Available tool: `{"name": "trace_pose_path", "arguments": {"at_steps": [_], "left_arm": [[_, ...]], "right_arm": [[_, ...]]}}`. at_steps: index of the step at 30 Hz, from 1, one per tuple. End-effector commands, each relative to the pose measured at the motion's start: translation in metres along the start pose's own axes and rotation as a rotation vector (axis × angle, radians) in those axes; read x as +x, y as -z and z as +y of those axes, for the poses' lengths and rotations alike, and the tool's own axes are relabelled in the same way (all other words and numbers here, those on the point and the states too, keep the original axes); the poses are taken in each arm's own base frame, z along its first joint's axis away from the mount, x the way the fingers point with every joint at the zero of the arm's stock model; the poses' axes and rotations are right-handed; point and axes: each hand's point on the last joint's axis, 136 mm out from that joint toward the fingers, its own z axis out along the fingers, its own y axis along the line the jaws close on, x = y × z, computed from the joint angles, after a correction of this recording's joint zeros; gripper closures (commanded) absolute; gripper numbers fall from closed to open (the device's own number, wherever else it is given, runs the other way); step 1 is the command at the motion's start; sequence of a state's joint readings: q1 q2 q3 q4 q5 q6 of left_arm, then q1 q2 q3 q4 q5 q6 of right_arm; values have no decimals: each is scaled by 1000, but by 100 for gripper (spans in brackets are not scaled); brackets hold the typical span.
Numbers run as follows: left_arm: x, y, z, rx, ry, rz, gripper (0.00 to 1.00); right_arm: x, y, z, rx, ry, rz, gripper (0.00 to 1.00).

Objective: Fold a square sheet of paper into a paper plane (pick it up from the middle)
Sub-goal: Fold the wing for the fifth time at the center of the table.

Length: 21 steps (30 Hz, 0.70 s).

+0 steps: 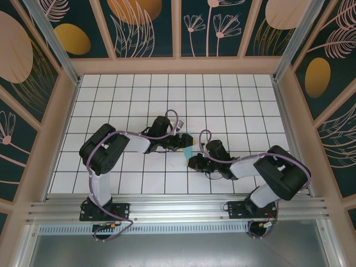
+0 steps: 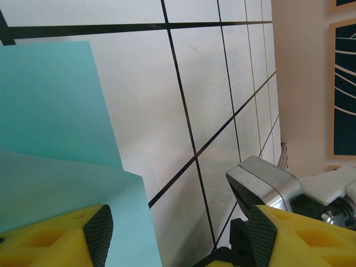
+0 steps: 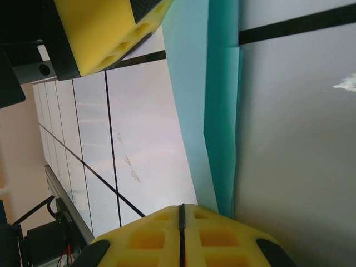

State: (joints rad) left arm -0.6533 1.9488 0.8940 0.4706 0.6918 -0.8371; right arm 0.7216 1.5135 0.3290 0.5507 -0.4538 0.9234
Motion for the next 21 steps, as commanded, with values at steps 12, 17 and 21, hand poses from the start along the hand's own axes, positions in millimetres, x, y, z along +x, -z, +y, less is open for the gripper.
{"name": "trace_pose_path", "arguments": {"at_steps": [12,17,21], "left_arm": [[22,-4,53,-167,66,41,31],[23,-4,55,-174,67,41,31],[23,-4,56,-179,70,41,31]], "right_arm": [[22,0,-52,217,-97,66,92],[9,2,-29,169,-50,24,91],[-7,7,3,110,13,-28,91]]}}
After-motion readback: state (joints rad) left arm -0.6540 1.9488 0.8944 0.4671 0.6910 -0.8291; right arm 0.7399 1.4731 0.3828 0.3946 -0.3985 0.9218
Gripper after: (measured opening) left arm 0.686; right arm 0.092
